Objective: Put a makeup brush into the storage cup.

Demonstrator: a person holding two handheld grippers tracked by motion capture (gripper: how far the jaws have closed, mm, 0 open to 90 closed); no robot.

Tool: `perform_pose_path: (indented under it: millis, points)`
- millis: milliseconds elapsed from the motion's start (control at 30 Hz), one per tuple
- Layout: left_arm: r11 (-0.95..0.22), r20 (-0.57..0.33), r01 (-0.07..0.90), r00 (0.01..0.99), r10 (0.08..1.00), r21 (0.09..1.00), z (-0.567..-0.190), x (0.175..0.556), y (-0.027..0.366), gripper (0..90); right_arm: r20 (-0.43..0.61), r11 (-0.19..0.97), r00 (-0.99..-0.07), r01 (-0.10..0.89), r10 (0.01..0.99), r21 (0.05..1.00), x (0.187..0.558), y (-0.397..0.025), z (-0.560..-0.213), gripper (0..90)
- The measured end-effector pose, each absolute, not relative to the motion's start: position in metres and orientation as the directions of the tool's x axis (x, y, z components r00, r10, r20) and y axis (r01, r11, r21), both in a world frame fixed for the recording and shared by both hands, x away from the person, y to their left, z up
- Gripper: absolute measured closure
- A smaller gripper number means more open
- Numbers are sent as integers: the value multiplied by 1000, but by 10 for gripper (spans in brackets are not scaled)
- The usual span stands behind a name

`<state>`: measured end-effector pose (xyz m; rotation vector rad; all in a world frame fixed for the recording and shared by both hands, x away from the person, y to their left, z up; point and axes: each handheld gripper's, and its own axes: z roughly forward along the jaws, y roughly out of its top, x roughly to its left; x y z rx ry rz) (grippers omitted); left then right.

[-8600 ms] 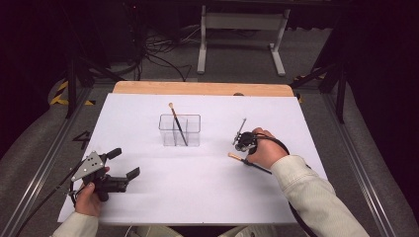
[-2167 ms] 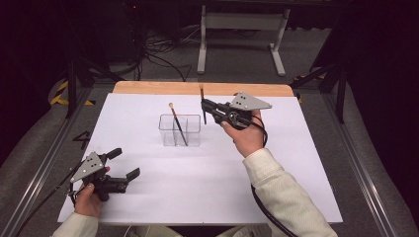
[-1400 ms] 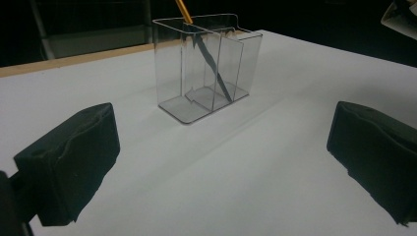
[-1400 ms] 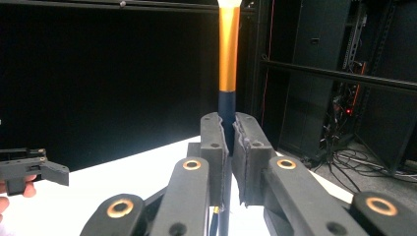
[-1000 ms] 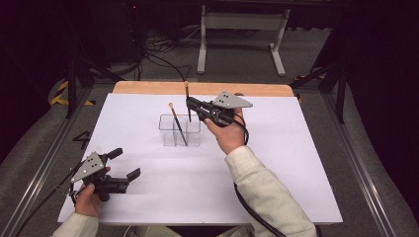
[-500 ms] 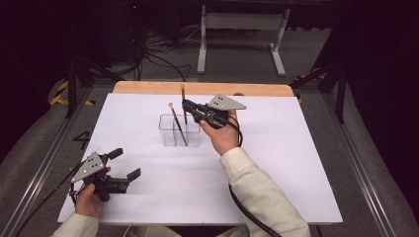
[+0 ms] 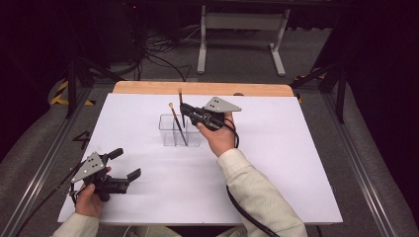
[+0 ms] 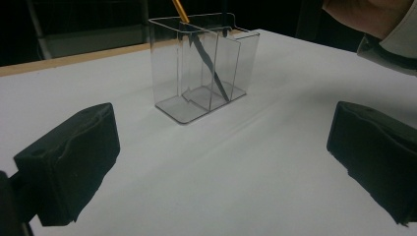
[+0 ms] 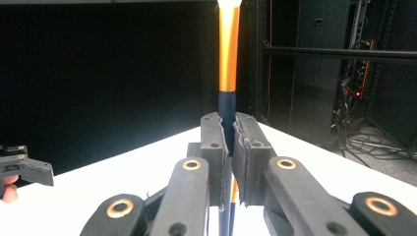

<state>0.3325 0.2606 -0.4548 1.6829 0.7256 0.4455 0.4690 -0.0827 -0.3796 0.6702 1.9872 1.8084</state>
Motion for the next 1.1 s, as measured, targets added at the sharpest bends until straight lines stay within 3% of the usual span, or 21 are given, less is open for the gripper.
perform_pose_path:
  millis: [1033,1067,1100]
  points:
    - [-114,-91,223,737,670,968,-455,334,260,1,88,88,-825,164,559,983,469,-79,-404,832]
    - [-114,-91,223,737,670,968,-455,334,260,1,92,85,-825,166,557,982,468,-80,-403,797]
    - [-116,-91,224,738,669,968,-455,334,260,1,100,78,-823,173,560,982,468,-80,-402,690]
